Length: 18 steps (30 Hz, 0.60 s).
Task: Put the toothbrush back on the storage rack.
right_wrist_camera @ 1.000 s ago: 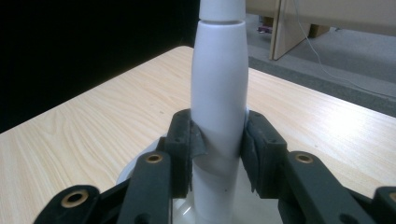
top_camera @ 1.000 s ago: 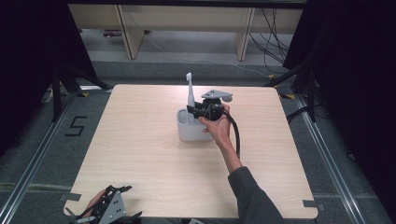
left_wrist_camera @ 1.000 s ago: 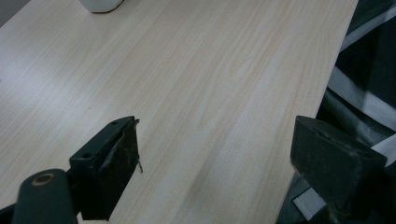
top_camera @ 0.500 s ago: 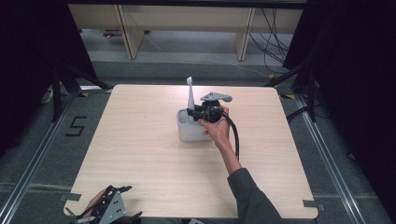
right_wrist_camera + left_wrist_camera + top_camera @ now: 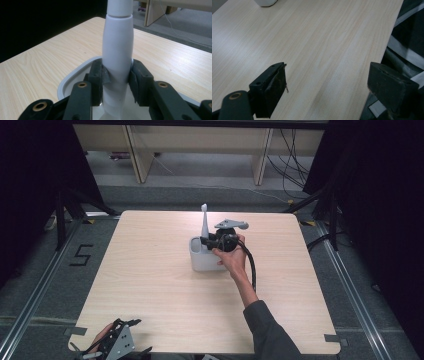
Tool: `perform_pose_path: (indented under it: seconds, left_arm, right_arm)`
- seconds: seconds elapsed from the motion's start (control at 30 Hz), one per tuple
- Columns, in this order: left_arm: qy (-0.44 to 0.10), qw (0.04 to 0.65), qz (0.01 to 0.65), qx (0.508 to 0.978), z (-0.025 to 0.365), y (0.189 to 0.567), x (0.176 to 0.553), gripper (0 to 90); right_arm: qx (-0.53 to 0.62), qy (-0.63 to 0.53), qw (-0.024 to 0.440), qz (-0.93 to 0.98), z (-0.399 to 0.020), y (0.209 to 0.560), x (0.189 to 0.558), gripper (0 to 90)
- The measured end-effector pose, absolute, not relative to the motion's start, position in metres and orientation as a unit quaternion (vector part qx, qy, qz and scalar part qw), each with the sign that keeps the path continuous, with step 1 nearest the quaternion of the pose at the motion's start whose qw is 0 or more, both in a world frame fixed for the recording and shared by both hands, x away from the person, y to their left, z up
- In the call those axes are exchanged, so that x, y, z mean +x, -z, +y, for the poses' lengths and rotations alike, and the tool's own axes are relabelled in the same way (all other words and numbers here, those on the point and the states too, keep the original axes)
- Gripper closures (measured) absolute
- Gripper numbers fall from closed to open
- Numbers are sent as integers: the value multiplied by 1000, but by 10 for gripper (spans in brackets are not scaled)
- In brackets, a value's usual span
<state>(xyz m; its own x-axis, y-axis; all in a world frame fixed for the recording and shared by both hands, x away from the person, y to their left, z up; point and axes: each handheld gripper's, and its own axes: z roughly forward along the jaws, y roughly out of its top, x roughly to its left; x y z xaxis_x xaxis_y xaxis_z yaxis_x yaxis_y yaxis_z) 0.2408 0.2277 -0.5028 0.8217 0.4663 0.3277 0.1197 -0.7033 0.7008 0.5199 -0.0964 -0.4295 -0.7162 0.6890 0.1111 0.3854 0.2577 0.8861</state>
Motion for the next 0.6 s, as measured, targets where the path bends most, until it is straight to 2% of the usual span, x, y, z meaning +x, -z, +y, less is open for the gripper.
perform_pose_path:
  seconds: [0.27, 0.43, 0.57, 0.6]
  left_arm:
    - [-249, 348, 165, 889, 228, 503, 241, 149]
    - [-248, 347, 165, 889, 228, 503, 241, 149]
    - [-248, 348, 164, 889, 228, 503, 241, 149]
    - [-248, 346, 163, 890, 228, 503, 241, 149]
  right_arm:
    - [354, -500, 147, 776, -96, 432, 519, 655]
    - [348, -487, 169, 783, -96, 434, 520, 649]
    - [363, -479, 152, 785, -96, 434, 519, 625]
    - [354, -475, 164, 789, -98, 435, 521, 630]
